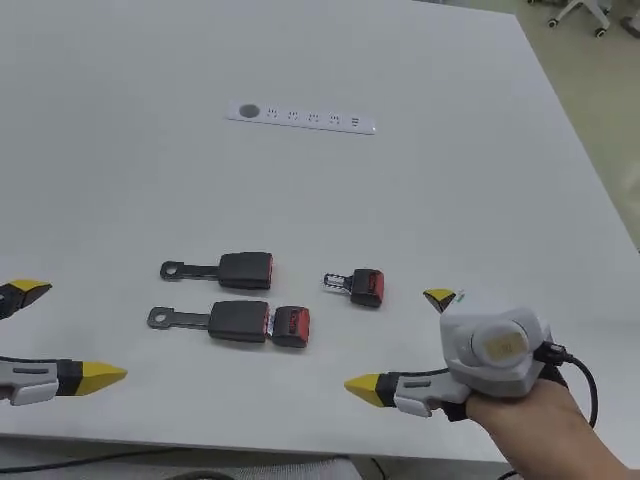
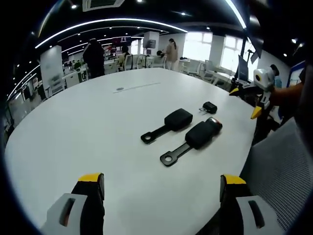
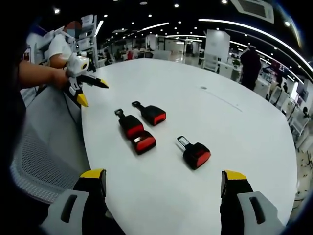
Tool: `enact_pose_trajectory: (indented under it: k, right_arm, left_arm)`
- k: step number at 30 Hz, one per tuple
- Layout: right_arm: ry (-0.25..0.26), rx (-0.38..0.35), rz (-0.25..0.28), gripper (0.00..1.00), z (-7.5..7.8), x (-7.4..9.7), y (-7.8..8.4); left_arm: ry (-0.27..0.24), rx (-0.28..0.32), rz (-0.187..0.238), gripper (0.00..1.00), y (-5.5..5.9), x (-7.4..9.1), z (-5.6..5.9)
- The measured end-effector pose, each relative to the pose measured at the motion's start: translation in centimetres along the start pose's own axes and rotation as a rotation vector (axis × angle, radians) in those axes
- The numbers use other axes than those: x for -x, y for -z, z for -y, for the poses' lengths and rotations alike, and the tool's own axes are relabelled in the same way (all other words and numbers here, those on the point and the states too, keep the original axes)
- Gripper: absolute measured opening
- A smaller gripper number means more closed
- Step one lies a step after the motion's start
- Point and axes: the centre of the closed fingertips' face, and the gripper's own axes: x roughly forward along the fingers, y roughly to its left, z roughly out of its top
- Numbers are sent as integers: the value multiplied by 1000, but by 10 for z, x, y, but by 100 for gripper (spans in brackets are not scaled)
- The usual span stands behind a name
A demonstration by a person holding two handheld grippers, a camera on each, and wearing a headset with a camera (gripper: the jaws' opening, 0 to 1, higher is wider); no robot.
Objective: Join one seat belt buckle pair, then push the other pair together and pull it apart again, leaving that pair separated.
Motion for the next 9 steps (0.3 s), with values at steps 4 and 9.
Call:
enact_pose_trajectory:
  k: [4,9]
  right_arm:
    - [6,-5,4,99,0,0,-1]
    - [3,8,5,99,-1,0,2]
  left_arm:
    - [-1,0,3,100,-1,0,-1]
    - [1,7,15,100,-2,0,-2]
